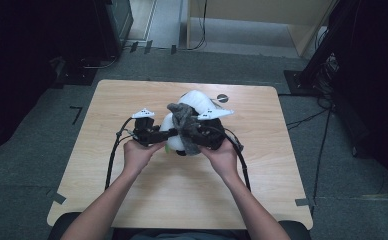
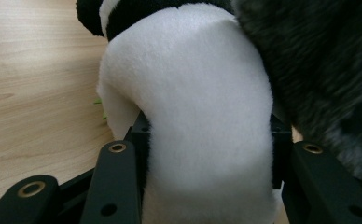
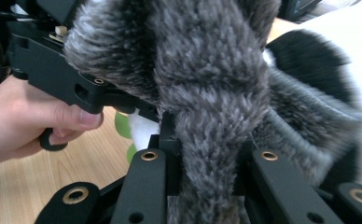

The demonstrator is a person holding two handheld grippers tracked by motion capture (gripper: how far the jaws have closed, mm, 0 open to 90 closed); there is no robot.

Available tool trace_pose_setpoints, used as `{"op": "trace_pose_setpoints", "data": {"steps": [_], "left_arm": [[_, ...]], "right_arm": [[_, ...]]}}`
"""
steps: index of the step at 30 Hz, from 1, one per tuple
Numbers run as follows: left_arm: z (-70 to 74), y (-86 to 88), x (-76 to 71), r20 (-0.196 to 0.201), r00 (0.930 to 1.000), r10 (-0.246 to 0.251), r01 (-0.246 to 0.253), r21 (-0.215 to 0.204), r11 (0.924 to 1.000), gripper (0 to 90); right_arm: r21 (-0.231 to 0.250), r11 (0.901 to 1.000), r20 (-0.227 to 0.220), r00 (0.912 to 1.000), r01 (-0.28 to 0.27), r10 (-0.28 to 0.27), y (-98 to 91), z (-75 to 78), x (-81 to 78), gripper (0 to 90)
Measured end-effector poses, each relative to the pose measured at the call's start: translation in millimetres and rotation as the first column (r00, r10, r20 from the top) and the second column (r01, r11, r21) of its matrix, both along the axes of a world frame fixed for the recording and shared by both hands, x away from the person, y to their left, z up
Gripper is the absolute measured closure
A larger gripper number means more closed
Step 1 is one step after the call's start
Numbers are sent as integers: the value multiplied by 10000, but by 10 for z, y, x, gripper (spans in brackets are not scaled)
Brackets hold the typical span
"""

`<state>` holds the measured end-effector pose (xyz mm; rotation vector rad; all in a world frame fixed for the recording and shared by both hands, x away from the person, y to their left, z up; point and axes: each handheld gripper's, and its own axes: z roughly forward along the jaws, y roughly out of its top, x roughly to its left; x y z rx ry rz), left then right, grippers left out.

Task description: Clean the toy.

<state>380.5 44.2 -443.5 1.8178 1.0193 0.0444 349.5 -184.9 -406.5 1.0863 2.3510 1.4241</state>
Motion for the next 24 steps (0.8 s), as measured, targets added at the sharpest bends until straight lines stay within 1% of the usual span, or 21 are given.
{"op": "trace_pose_setpoints", "data": {"steps": [3, 6, 8, 9, 12, 13, 15, 18, 21, 24], "left_arm": [[-8, -11, -18, 135, 9997, 207, -208, 88, 9997, 540], [6, -34, -41, 417, 9985, 343, -359, 402, 9985, 541], [16, -32, -54, 502, 9979, 411, -433, 437, 9981, 541], [26, -30, -63, 595, 9969, 510, -533, 379, 9979, 542], [57, -30, -79, 805, 9947, 636, -671, 415, 9969, 541], [64, -27, -80, 794, 9946, 662, -692, 364, 9969, 541], [56, -10, -65, 604, 9962, 624, -638, 217, 9977, 540], [42, -15, -59, 468, 9968, 642, -654, 258, 9975, 539], [33, -24, -49, 396, 9968, 694, -704, 235, 9972, 537], [30, 8, -17, 135, 9966, 810, -810, 12, 9967, 535]], "right_arm": [[-233, 9997, 265, 9996, 91, -85, 89, -71, -55, 760], [-284, 9996, 330, 9994, 64, -55, 171, -155, -118, 766], [-442, 9989, 475, 9988, 159, -138, 214, -176, -158, 769], [-397, 9991, 522, 9985, 180, -159, 222, -177, -168, 770], [-126, 9998, 703, 9974, 162, -152, 231, -198, -197, 772], [-99, 9998, 785, 9968, 154, -146, 237, -209, -211, 774], [-177, 9998, 1041, 9946, 52, -33, 254, -244, -241, 776], [-300, 9994, 1250, 9920, -141, 177, 253, -290, -253, 777], [-255, 9991, 1276, 9911, -340, 369, 228, -345, -268, 777], [-270, 9981, 1179, 9914, -548, 576, 228, -392, -288, 778]]}}
